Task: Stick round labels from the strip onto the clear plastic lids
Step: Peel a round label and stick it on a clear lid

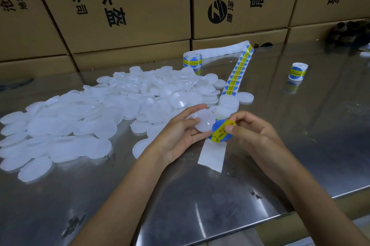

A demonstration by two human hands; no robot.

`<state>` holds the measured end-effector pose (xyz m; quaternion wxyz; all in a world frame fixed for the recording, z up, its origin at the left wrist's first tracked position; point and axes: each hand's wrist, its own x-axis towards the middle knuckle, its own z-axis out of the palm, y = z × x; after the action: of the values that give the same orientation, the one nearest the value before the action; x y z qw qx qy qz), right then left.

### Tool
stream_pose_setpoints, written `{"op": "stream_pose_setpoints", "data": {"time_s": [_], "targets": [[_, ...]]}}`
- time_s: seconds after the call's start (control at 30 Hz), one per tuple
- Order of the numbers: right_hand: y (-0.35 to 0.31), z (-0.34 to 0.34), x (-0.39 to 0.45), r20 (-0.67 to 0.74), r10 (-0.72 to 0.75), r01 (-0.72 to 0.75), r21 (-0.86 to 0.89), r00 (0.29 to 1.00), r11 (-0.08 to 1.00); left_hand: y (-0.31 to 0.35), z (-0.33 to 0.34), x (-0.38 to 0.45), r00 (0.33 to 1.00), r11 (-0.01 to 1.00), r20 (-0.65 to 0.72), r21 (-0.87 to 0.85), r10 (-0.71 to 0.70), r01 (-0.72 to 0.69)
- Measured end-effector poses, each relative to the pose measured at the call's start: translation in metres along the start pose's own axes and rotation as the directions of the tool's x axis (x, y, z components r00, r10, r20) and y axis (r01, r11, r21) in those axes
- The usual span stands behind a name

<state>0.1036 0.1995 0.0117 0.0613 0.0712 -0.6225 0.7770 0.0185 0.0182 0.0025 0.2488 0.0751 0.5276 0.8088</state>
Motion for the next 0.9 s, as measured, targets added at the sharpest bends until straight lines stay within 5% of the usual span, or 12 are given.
{"op": "stream_pose_setpoints", "data": {"time_s": [0.4, 0.9], "targets": [[-0.003, 0.071, 0.088, 0.093, 0.176, -0.158, -0.176, 0.980, 0.972, 0.035, -0.053, -0.020, 0.994, 0.979, -0.031, -0.172, 0.107, -0.111], [0.027, 0.088, 0.098, -0.049, -0.037, 0.030, -0.130, 0.998, 0.991, 0.029, -0.053, -0.010, 0.984, 0.960, -0.047, -0.215, 0.173, -0.179]]}}
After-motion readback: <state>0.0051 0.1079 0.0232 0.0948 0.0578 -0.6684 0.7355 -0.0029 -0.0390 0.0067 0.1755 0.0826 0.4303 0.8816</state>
